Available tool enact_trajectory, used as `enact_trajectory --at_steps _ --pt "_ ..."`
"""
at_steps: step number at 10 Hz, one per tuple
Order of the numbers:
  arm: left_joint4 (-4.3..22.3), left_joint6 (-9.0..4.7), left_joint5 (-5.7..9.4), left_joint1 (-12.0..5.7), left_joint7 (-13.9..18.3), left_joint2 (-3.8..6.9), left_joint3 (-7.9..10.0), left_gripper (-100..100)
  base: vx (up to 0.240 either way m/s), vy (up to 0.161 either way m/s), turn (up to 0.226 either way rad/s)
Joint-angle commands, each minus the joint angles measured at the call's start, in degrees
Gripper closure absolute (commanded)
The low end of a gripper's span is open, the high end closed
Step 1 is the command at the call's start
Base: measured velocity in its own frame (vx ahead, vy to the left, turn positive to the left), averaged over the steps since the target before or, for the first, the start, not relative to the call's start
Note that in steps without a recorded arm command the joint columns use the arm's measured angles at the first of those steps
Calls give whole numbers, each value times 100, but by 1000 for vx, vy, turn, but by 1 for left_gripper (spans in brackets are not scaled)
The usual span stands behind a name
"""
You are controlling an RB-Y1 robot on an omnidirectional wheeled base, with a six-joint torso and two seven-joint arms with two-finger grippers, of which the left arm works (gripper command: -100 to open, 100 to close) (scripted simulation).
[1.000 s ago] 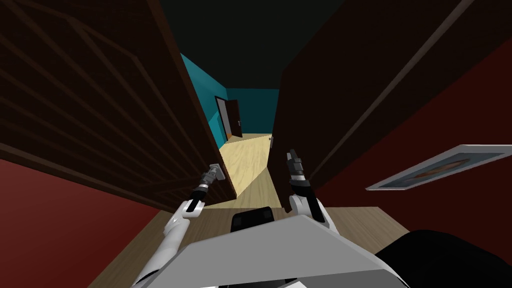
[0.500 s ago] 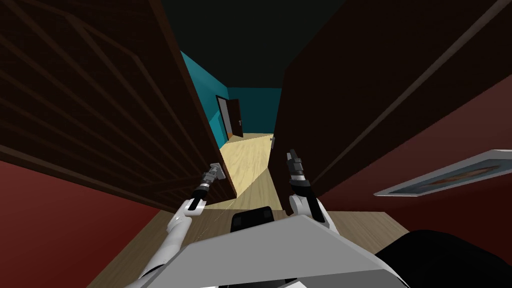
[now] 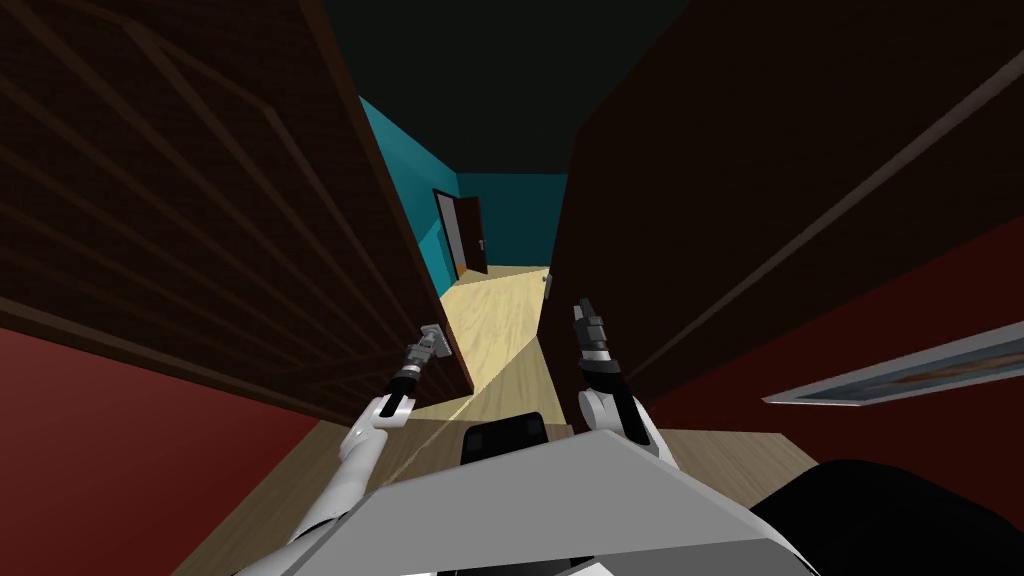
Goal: Push the door open
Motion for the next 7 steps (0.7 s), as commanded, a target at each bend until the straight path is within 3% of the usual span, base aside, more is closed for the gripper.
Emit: enact_trajectory --at_steps 1,2,7 --pt "-47 14 77 -63 286 30 48 100 51 -13 47" --pt "-47 14 77 -63 307 30 48 100 37 -9 25" --pt "188 37 286 -279 1143 -46 66 100 58 -21 59"
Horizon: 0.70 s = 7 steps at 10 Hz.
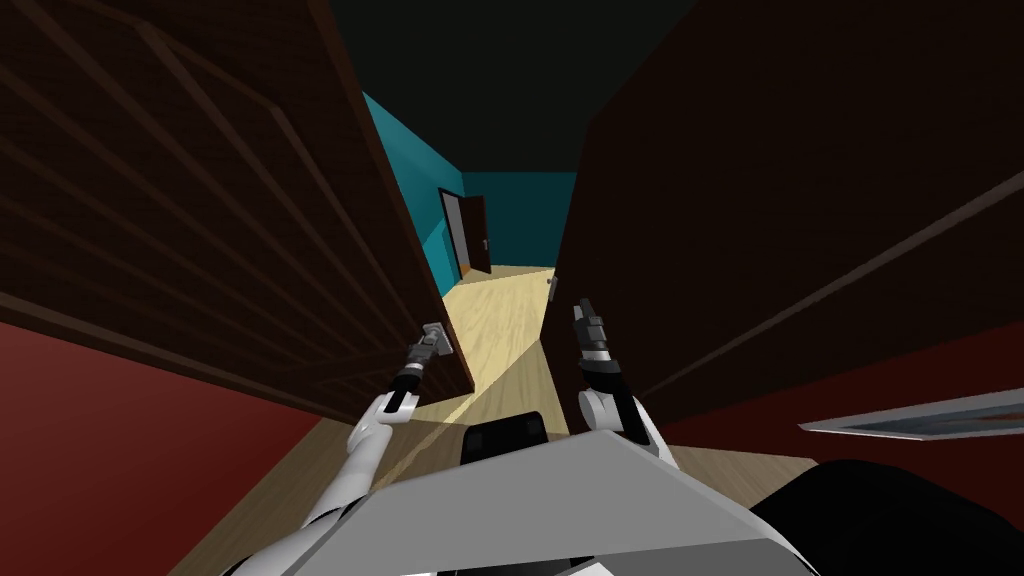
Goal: Push the door open
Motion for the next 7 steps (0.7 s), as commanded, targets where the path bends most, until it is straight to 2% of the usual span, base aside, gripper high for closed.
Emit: enact_trajectory --at_steps 1,6,7 --pt "-12 -13 59 -107 211 28 72 100 58 -17 36" --pt "232 11 277 -332 1060 -51 92 100 65 -19 53" --pt "232 11 277 -332 1163 -51 92 100 56 -18 39"
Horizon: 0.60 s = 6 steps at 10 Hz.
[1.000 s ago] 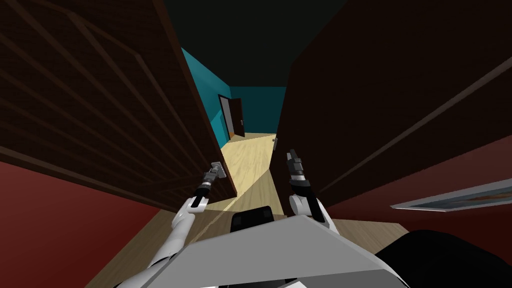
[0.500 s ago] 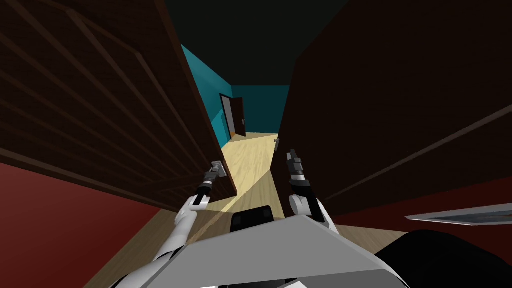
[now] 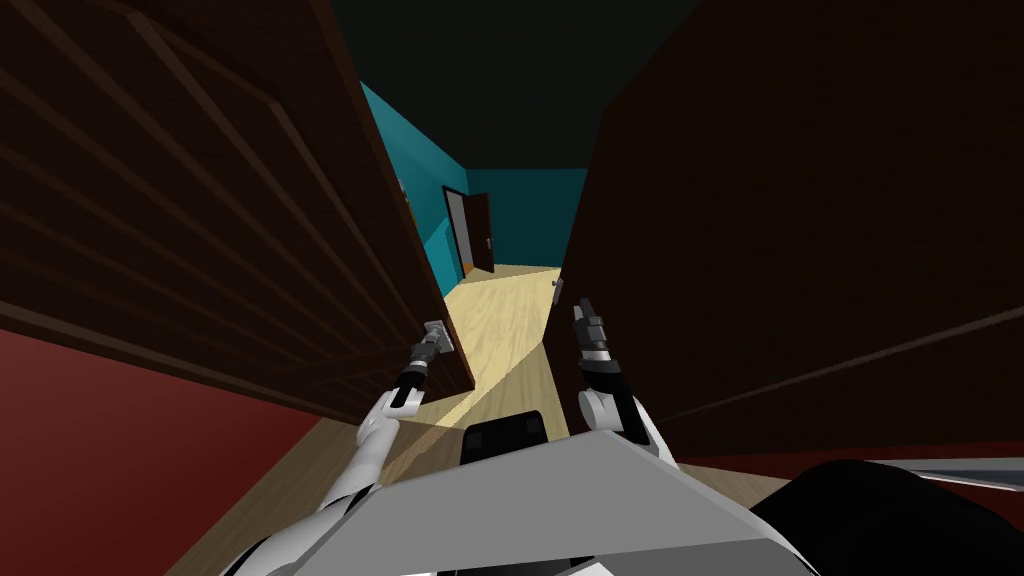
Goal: Push the door open
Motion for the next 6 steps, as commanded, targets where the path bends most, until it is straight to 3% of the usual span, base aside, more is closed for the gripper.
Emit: enact_trajectory --at_steps 1,6 --pt "65 -44 98 -181 286 57 87 100 47 -14 76" --pt "252 -26 265 -353 993 -3 102 100 56 -25 40"
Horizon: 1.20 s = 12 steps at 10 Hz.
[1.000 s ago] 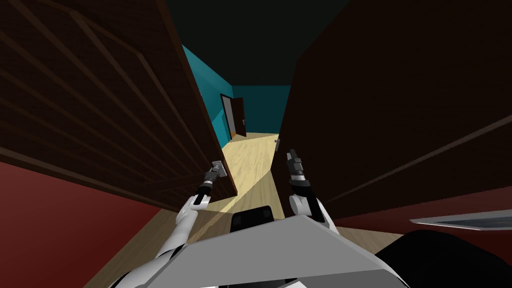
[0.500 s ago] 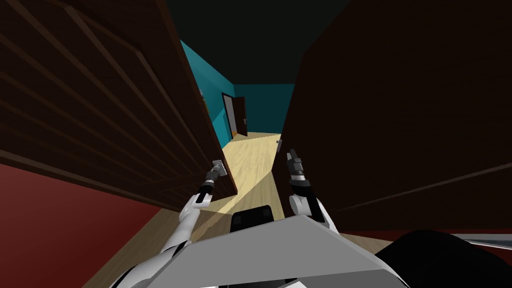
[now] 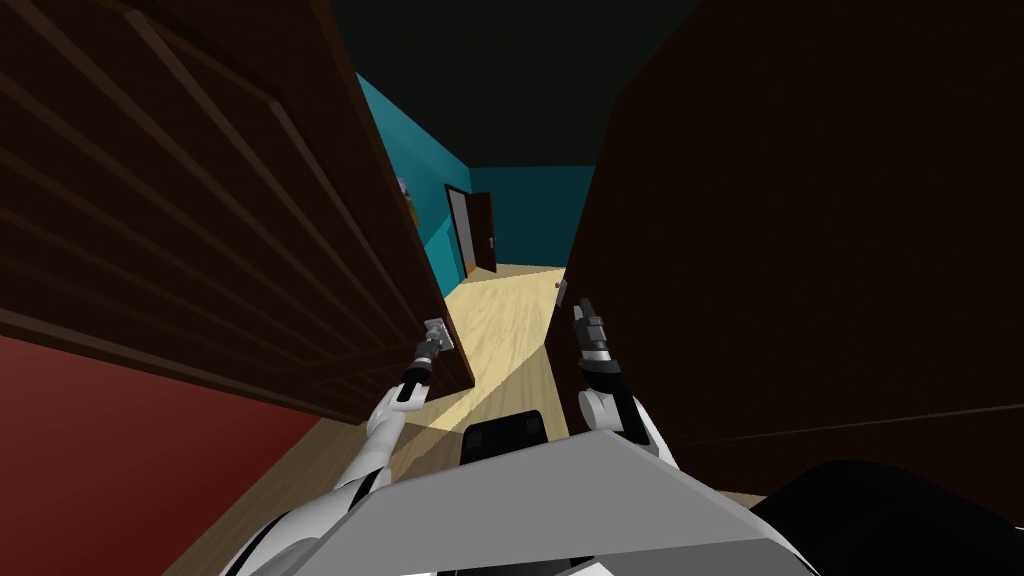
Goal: Push the door open
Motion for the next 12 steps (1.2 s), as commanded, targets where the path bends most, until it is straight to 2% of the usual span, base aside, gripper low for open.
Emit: enact_trajectory --at_steps 1,4,6,7,8,9,10,11,12 --pt "-178 22 53 -22 226 94 52 100 41 -23 29" --pt "-53 34 164 -137 652 54 62 100 45 -18 47" --pt "-53 34 164 -137 703 54 62 100 29 -14 16" --pt "9 40 220 -194 941 34 67 100 35 -10 22" --pt "9 40 220 -194 941 34 67 100 34 -17 21" --pt "71 46 275 -251 1153 14 72 100 47 -25 47" --pt "71 46 275 -251 1179 14 72 100 47 -18 29" --pt "132 52 329 -307 1413 -5 77 100 44 -27 90" --pt "157 52 329 -307 1417 -5 77 100 38 -20 15"
